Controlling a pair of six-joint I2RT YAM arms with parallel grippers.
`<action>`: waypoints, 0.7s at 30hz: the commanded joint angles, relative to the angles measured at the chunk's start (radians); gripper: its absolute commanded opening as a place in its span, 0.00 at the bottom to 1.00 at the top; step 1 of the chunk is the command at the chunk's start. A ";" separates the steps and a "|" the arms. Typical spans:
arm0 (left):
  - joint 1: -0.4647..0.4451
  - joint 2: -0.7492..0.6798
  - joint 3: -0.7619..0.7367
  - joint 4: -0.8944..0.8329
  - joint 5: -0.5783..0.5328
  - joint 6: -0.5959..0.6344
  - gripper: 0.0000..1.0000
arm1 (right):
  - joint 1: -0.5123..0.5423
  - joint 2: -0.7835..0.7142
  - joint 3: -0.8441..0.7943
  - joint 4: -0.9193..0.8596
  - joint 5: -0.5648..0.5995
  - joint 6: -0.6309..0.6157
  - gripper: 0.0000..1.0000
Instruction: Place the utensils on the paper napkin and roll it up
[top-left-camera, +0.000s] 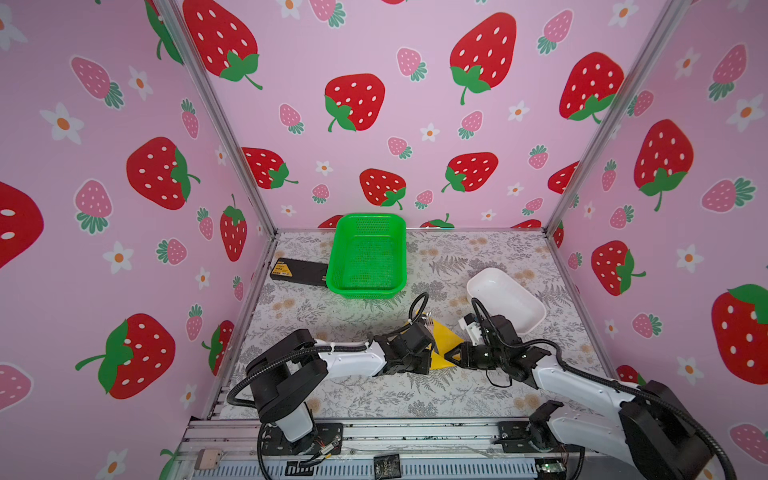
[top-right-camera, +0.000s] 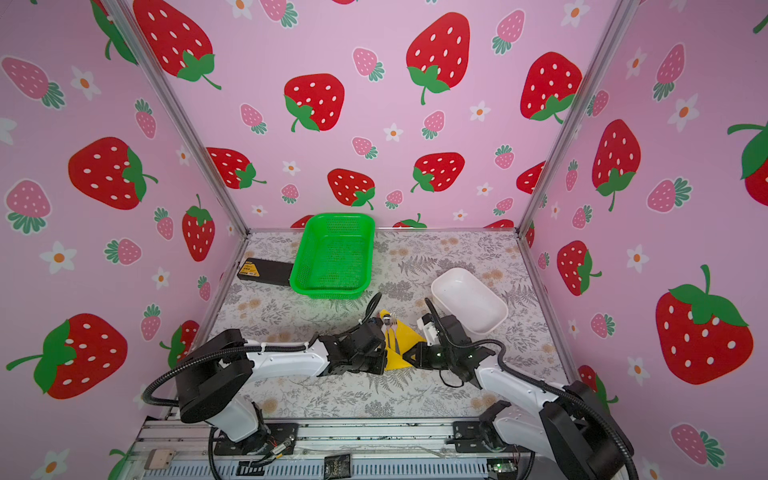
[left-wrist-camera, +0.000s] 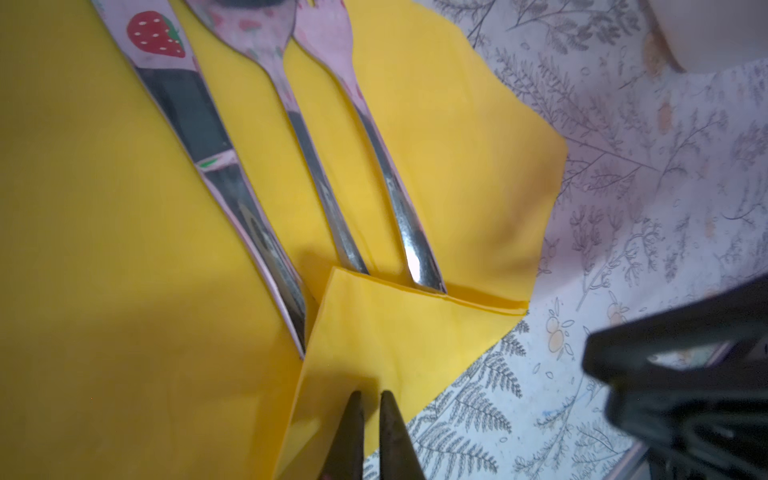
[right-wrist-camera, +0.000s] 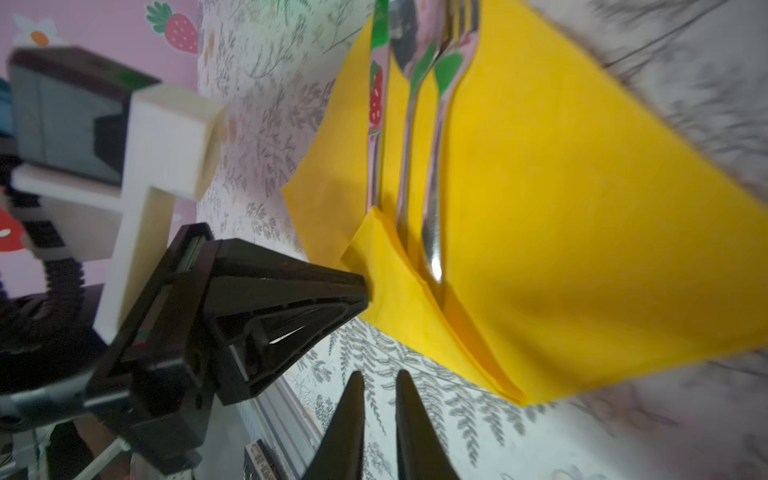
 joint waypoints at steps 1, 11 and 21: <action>0.003 -0.006 0.017 -0.013 0.000 -0.012 0.13 | 0.027 0.061 0.028 0.094 -0.018 0.023 0.17; 0.002 -0.070 0.015 -0.047 -0.011 -0.018 0.17 | 0.036 0.206 0.051 -0.005 0.122 -0.001 0.14; 0.002 -0.181 -0.092 -0.113 -0.028 -0.063 0.15 | 0.037 0.219 0.036 -0.014 0.141 0.022 0.14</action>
